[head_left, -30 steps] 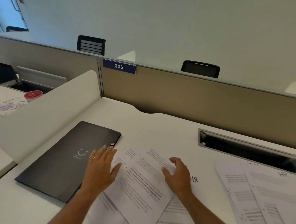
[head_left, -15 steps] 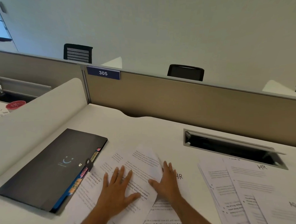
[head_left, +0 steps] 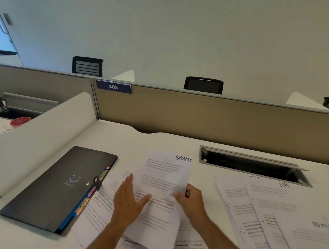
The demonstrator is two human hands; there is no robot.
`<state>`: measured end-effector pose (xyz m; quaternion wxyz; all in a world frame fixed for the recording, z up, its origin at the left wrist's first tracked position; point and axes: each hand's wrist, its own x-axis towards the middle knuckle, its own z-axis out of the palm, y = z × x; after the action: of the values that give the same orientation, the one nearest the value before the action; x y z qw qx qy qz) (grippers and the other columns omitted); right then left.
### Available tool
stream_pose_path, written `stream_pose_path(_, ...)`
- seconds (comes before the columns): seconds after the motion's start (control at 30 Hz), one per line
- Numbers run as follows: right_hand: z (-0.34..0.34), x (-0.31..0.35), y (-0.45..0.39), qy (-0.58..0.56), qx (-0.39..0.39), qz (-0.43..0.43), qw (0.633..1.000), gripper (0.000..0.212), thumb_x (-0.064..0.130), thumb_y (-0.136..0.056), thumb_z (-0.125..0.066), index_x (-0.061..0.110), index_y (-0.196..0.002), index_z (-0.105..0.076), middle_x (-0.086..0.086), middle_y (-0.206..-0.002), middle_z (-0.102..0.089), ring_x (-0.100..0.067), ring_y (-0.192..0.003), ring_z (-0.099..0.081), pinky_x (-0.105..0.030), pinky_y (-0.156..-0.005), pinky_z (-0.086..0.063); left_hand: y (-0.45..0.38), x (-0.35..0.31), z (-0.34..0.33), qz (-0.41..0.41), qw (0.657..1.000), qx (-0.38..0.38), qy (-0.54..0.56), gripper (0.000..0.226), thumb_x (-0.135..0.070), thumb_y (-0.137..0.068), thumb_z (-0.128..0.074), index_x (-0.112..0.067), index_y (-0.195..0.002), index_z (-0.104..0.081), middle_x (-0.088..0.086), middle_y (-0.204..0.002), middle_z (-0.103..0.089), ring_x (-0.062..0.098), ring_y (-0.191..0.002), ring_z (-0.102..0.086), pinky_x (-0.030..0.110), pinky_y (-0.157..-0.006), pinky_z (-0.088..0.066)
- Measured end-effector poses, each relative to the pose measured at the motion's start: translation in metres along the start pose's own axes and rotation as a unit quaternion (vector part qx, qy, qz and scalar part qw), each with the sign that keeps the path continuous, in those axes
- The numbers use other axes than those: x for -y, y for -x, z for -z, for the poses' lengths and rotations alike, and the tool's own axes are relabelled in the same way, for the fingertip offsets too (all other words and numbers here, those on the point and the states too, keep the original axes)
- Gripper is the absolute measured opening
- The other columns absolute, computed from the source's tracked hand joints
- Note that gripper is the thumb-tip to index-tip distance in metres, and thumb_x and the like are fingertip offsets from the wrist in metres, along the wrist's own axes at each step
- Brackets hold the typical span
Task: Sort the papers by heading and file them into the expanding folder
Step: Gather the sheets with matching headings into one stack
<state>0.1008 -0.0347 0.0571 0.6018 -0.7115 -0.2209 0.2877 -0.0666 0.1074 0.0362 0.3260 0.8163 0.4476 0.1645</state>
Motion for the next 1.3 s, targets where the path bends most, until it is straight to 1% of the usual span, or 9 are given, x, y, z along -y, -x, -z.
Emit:
stream_pose_path(0.17,0.054,0.011,0.002,-0.087,0.040,-0.015,0.995,0.024,-0.003,-0.081,-0.075,0.000,-0.105,-0.071,-0.015,-0.099,-0.077,-0.036,-0.093,-0.074,-0.042,-0.075,-0.063,0.004,-0.027,0.013,0.092,0.935,0.034,0.340,0.087,-0.036,-0.077,-0.082,-0.018,-0.149,-0.037,0.006,-0.119,-0.072,0.022,-0.103,-0.071,0.047,-0.093,-0.057)
stream_pose_path(0.37,0.099,0.000,0.016,-0.114,0.020,-0.078,0.990,0.028,0.005,-0.081,-0.076,0.010,-0.108,-0.072,-0.009,-0.102,-0.078,-0.031,-0.090,-0.075,-0.042,-0.070,-0.062,0.024,-0.061,-0.009,0.065,0.908,0.047,0.412,0.034,-0.014,-0.088,-0.075,-0.020,-0.118,-0.060,0.002,-0.095,-0.079,0.025,-0.083,-0.077,0.039,-0.070,-0.063)
stream_pose_path(0.63,0.141,-0.018,0.025,-0.044,-0.074,-0.108,0.990,0.017,0.001,-0.085,-0.074,0.004,-0.101,-0.073,-0.011,-0.093,-0.078,-0.031,-0.085,-0.075,-0.048,-0.080,-0.061,0.036,-0.063,-0.035,-0.046,0.990,0.051,0.121,0.036,-0.047,-0.087,-0.072,-0.027,-0.116,-0.065,-0.014,-0.096,-0.072,0.000,-0.087,-0.068,0.025,-0.082,-0.057)
stream_pose_path(0.8,0.179,-0.023,0.029,-0.044,-0.107,-0.119,0.986,0.019,0.002,-0.085,-0.074,0.005,-0.104,-0.073,-0.009,-0.092,-0.078,-0.030,-0.085,-0.075,-0.044,-0.075,-0.062,0.044,-0.014,-0.036,-0.160,0.952,0.172,-0.197,0.087,-0.084,-0.080,-0.041,-0.034,-0.151,-0.037,-0.015,-0.162,-0.023,0.014,-0.153,-0.013,0.044,-0.125,-0.005)
stream_pose_path(0.9,0.190,-0.024,0.030,-0.055,-0.120,-0.127,0.983,0.021,0.002,-0.086,-0.073,0.004,-0.107,-0.072,-0.012,-0.096,-0.077,-0.033,-0.086,-0.074,-0.046,-0.076,-0.062,0.057,-0.012,-0.049,-0.197,0.925,0.201,-0.256,0.108,-0.097,-0.070,-0.013,-0.036,-0.159,-0.009,-0.015,-0.160,0.018,0.015,-0.151,0.021,0.047,-0.117,0.025)
stream_pose_path(1.03,0.191,-0.020,0.033,-0.075,-0.122,-0.133,0.981,0.025,0.002,-0.087,-0.071,0.001,-0.112,-0.069,-0.015,-0.102,-0.075,-0.036,-0.092,-0.072,-0.051,-0.085,-0.059,0.067,-0.041,-0.078,-0.203,0.912,0.199,-0.296,0.100,-0.089,-0.074,-0.003,-0.036,-0.159,0.005,-0.010,-0.161,0.025,0.024,-0.148,0.030,0.049,-0.101,0.040)
stream_pose_path(1.17,0.191,-0.013,0.035,-0.089,-0.110,-0.134,0.981,0.027,0.002,-0.088,-0.071,0.001,-0.114,-0.068,-0.016,-0.106,-0.075,-0.037,-0.095,-0.072,-0.055,-0.089,-0.057,0.072,-0.063,-0.101,-0.219,0.914,0.194,-0.281,0.076,-0.062,-0.092,-0.016,-0.032,-0.159,0.003,-0.007,-0.167,0.009,0.026,-0.152,0.020,0.060,-0.114,0.022)
stream_pose_path(1.23,0.193,-0.010,0.035,-0.097,-0.104,-0.133,0.981,0.027,0.001,-0.088,-0.070,0.000,-0.115,-0.068,-0.016,-0.108,-0.074,-0.038,-0.097,-0.071,-0.057,-0.091,-0.056,0.068,-0.077,-0.095,-0.195,0.960,0.159,-0.126,0.057,-0.049,-0.100,-0.034,-0.037,-0.155,-0.029,-0.017,-0.161,-0.023,0.016,-0.153,-0.006,0.053,-0.124,-0.003)
stream_pose_path(1.3,0.193,-0.006,0.035,-0.103,-0.093,-0.131,0.982,0.025,0.001,-0.088,-0.070,0.001,-0.114,-0.069,-0.016,-0.107,-0.075,-0.038,-0.097,-0.071,-0.057,-0.091,-0.056,0.065,-0.097,-0.077,-0.096,0.977,0.109,0.155,0.030,-0.036,-0.103,-0.045,-0.038,-0.126,-0.064,-0.021,-0.127,-0.066,0.007,-0.126,-0.057,0.037,-0.107,-0.047)
